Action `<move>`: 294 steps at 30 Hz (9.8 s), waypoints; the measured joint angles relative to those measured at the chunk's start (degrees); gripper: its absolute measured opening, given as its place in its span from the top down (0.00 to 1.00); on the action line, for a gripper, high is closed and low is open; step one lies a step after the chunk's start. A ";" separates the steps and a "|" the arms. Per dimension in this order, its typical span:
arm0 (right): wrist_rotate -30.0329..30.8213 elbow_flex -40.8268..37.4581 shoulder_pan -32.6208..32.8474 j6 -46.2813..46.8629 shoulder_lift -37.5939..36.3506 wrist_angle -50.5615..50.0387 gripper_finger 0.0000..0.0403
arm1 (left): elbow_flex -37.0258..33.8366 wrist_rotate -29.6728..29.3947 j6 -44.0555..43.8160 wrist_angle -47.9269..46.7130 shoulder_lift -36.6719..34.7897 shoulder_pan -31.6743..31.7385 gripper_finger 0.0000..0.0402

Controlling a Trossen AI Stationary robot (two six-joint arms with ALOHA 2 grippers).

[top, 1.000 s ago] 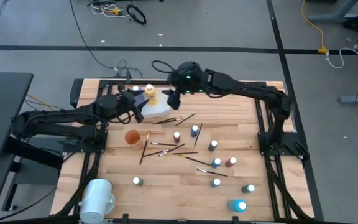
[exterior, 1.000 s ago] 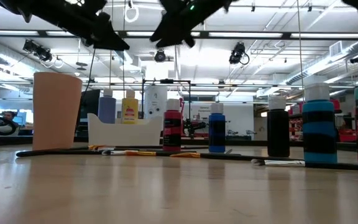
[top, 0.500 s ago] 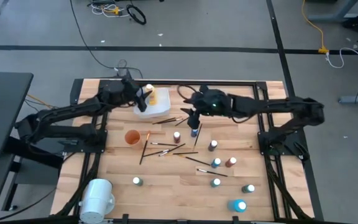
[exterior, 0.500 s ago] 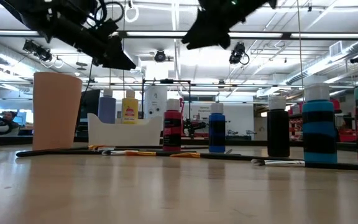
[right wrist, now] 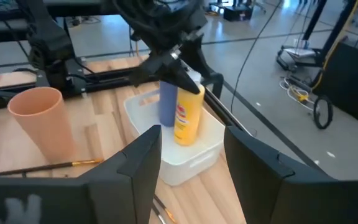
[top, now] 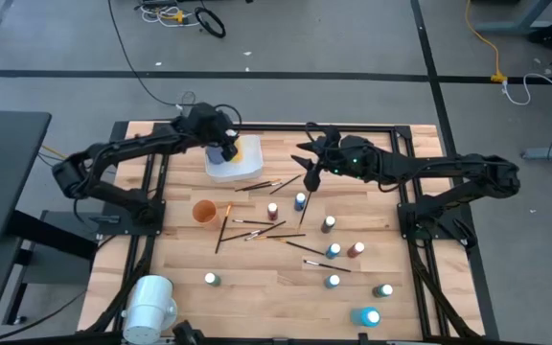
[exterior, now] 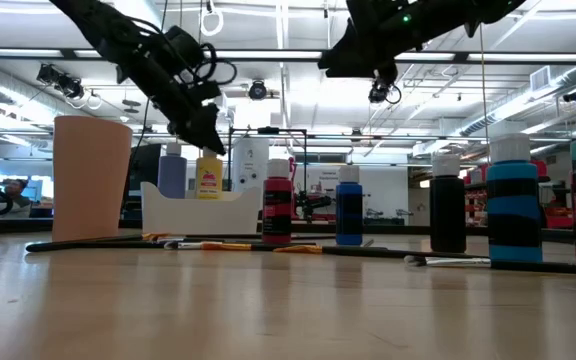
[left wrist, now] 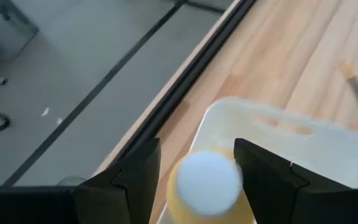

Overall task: Pick & Place Paint Supplies
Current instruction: Put the yellow paint bottle into the white bin, then put the large light blue paint bottle into the white bin

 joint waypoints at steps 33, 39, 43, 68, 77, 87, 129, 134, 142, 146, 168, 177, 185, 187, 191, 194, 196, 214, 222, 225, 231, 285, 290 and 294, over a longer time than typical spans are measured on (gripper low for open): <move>0.22 0.00 0.16 -0.31 0.07 -1.49 0.56 | -0.48 -7.62 -7.98 -5.28 -6.55 1.14 0.68; 0.20 0.00 0.16 0.81 0.07 -1.48 0.56 | -0.68 -10.15 -9.16 -6.43 -5.23 1.16 0.65; 0.14 0.00 0.16 0.86 0.07 -1.49 0.56 | -0.65 -11.67 -8.93 -6.13 -3.16 1.75 0.68; 0.11 0.02 0.16 2.11 0.07 -1.51 0.56 | 0.09 -18.21 -4.95 -5.27 -2.74 1.08 0.57; 0.09 0.07 0.16 4.27 0.35 -2.67 0.56 | 2.49 -18.07 -4.73 -6.10 -9.16 -1.57 0.57; -18.59 0.07 0.23 0.92 0.70 -3.74 0.56 | 2.58 8.19 -4.80 -6.31 -12.76 -6.32 0.60; -58.90 0.00 46.27 -17.73 9.62 -7.14 0.56 | 2.58 9.67 -14.72 -5.65 -12.74 -17.20 0.68; -57.30 0.02 47.79 -16.11 9.52 -6.03 0.56 | 2.58 9.67 -14.57 -5.27 -12.72 -17.55 0.68; -48.89 -8.79 51.17 -12.11 9.53 9.82 0.56 | 2.58 9.66 -14.57 -5.28 -12.72 -17.53 0.68; -41.87 -14.44 51.55 -1.76 9.52 23.71 0.56 | 2.58 9.67 -15.39 -3.29 -12.72 -17.53 0.69; -41.27 -17.15 54.73 -4.97 8.96 17.96 0.56 | 2.60 9.69 -16.49 3.64 -12.72 -17.81 0.69; -38.20 -17.33 54.78 -4.88 8.96 19.00 0.56 | 2.60 9.76 -16.49 3.66 -12.72 -18.12 0.69; -38.25 -17.35 54.76 -4.59 8.96 19.89 0.70 | 2.60 9.73 -16.51 3.64 -12.72 -18.12 0.69; -38.19 -17.35 54.76 -5.23 8.96 19.89 0.75 | 2.60 9.69 -16.51 3.64 -12.72 -18.10 0.69; -38.21 -17.35 54.76 -6.21 8.96 19.94 0.78 | 2.60 9.69 -16.51 3.64 -12.72 -18.12 0.69; -37.72 -17.35 54.77 -8.50 8.96 20.00 0.78 | 2.60 9.65 -16.53 3.66 -12.72 -18.11 0.69; -36.15 -17.38 54.71 -9.30 8.96 20.76 0.77 | 2.60 9.65 -16.54 3.68 -12.72 -18.12 0.69; -42.90 -17.33 37.98 -8.72 -1.30 26.26 0.99 | 2.60 9.67 -16.61 3.60 -12.72 -18.69 0.69; -30.69 -17.31 36.86 -5.18 -1.40 25.59 0.93 | 2.60 9.72 -16.46 2.81 -12.72 -18.69 0.69; -35.63 -17.41 36.86 -10.62 -0.98 25.53 0.92 | 2.60 9.72 -16.46 2.81 -12.72 -18.69 0.69; -43.20 -17.31 37.03 -3.03 -1.01 27.10 0.92 | 2.60 9.65 -17.21 2.77 -12.72 -18.69 0.69; -36.65 -17.31 43.77 -6.87 -1.01 24.48 0.92 | 2.60 7.70 -17.37 3.85 -12.71 -18.70 0.69; -36.91 -17.33 45.44 -8.64 -1.01 24.30 0.92 | 2.60 7.70 -17.37 3.84 -12.70 -18.70 0.69; -30.99 -17.31 46.13 -9.49 -1.01 24.48 0.92 | 2.60 7.70 -17.37 3.84 -12.70 -18.69 0.69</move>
